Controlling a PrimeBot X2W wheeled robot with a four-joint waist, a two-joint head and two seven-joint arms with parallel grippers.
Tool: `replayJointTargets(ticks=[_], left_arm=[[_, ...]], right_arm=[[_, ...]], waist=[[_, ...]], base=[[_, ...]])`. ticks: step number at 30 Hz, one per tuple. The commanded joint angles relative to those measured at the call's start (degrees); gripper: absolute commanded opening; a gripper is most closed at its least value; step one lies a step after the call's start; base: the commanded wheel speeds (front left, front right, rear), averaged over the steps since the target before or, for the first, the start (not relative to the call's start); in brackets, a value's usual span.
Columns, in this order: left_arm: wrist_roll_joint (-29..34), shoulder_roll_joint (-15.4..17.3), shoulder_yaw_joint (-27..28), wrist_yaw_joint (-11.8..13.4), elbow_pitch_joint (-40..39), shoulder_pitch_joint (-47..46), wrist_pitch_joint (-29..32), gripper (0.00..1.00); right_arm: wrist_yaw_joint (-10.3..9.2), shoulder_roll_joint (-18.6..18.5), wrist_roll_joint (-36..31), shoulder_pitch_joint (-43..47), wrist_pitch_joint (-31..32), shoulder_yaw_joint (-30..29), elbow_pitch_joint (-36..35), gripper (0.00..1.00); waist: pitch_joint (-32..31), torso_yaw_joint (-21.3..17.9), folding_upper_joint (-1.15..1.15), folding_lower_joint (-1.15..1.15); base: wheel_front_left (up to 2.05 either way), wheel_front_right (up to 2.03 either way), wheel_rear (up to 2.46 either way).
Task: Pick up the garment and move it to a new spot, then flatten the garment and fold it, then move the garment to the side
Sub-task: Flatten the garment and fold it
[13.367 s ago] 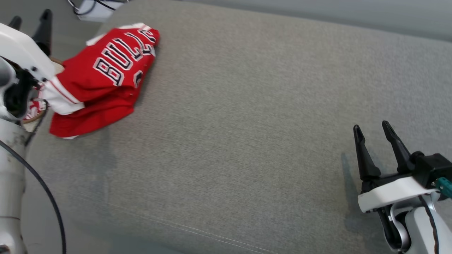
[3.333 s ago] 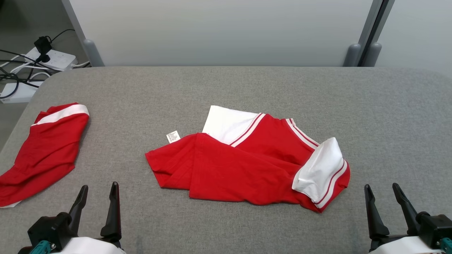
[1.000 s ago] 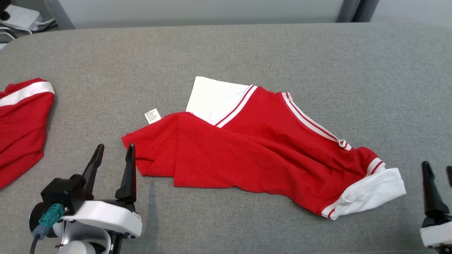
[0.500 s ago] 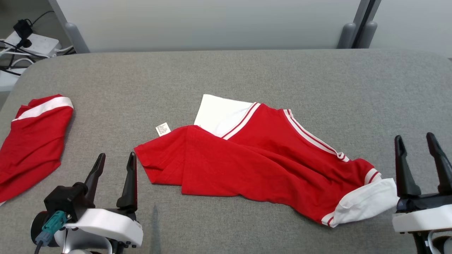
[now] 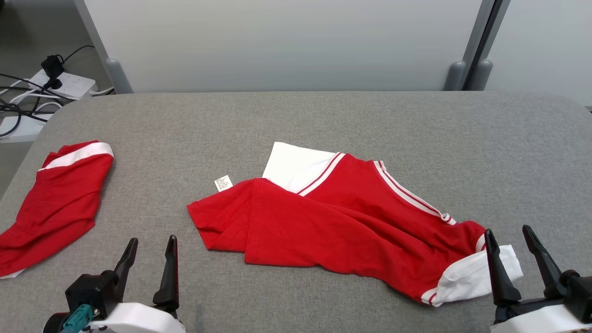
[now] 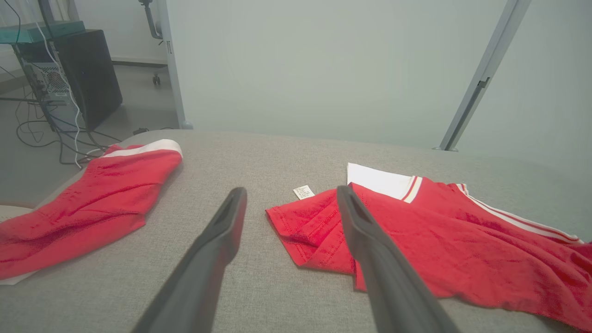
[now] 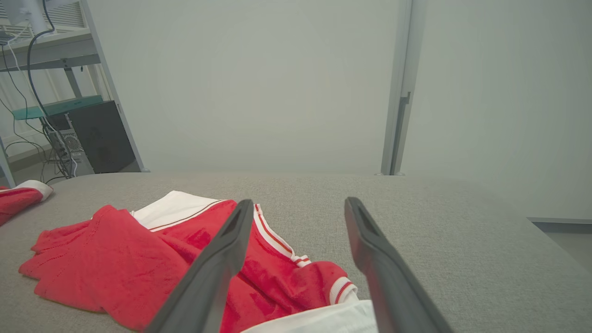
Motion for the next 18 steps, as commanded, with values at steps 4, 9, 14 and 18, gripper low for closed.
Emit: replayJointTargets(ticks=[4,9,14,18], left_arm=[[0.0,1.8,2.5,0.7,-1.4,-2.1,-0.2,1.0],[0.1,1.8,2.2,1.0,-1.5,-2.3,-0.1,1.0],[0.0,2.0,1.4,0.7,-1.6,-2.7,1.3,1.0],[-1.1,1.3,-2.6,-2.6,0.5,-5.1,5.3,1.0]], right_arm=[[-0.01,-1.4,-0.2,-1.9,0.4,1.5,-1.0,1.0],[-0.01,-1.3,-0.1,-2.1,0.4,1.6,-1.0,1.0],[-0.01,-1.2,0.6,-2.2,0.5,1.5,-1.1,1.0],[-0.01,-1.1,0.9,-2.6,0.7,1.3,-1.5,1.0]], waist=[[0.0,0.0,0.0,0.0],[-0.1,0.2,0.0,0.0],[0.3,0.3,0.0,0.0],[1.7,-0.1,0.0,0.0]], base=[[0.0,0.0,0.0],[0.0,0.0,0.0],[0.0,0.0,0.0],[0.0,0.0,0.0]])
